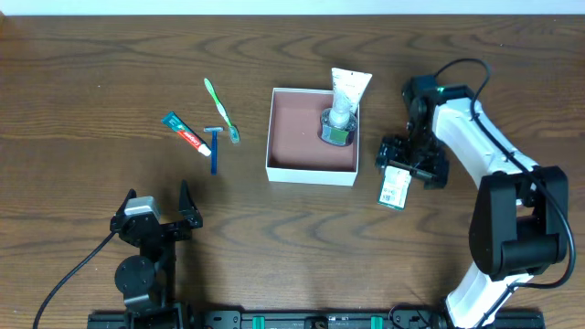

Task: Pack container
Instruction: 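Move the right gripper to the green-and-white packet and grasp it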

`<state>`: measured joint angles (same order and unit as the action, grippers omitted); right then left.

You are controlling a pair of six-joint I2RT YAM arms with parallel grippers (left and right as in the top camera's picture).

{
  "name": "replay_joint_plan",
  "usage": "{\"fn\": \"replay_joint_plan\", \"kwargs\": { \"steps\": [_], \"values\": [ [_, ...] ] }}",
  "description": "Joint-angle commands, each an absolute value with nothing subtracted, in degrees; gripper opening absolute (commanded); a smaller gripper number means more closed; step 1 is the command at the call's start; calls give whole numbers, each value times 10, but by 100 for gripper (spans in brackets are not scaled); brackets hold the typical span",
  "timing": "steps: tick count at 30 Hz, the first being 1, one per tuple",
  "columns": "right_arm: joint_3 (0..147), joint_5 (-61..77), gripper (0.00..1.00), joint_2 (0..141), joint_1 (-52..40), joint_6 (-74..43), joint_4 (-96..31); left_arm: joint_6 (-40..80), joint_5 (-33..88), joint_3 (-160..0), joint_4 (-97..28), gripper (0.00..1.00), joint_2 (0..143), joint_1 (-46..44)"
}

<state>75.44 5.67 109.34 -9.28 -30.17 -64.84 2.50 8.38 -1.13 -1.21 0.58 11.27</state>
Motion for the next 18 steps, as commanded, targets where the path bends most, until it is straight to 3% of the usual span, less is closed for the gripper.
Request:
{"fn": "replay_joint_plan", "kwargs": {
  "steps": [1, 7, 12, 15, 18],
  "values": [
    [723, 70, 99, 1091, -102, -313, -629, 15, 90, -2, -34, 98, 2, 116],
    [688, 82, 97, 1091, -102, -305, -580, 15, 90, -2, -34, 98, 2, 116],
    [655, 77, 89, 1091, -102, -299, -532, 15, 90, -2, -34, 98, 2, 116],
    [628, 77, 82, 1091, -102, -299, -503, 15, 90, -2, -34, 98, 2, 116],
    [606, 77, 68, 1091, -102, -297, -477, 15, 90, -2, -34, 98, 2, 116]
  ]
}}
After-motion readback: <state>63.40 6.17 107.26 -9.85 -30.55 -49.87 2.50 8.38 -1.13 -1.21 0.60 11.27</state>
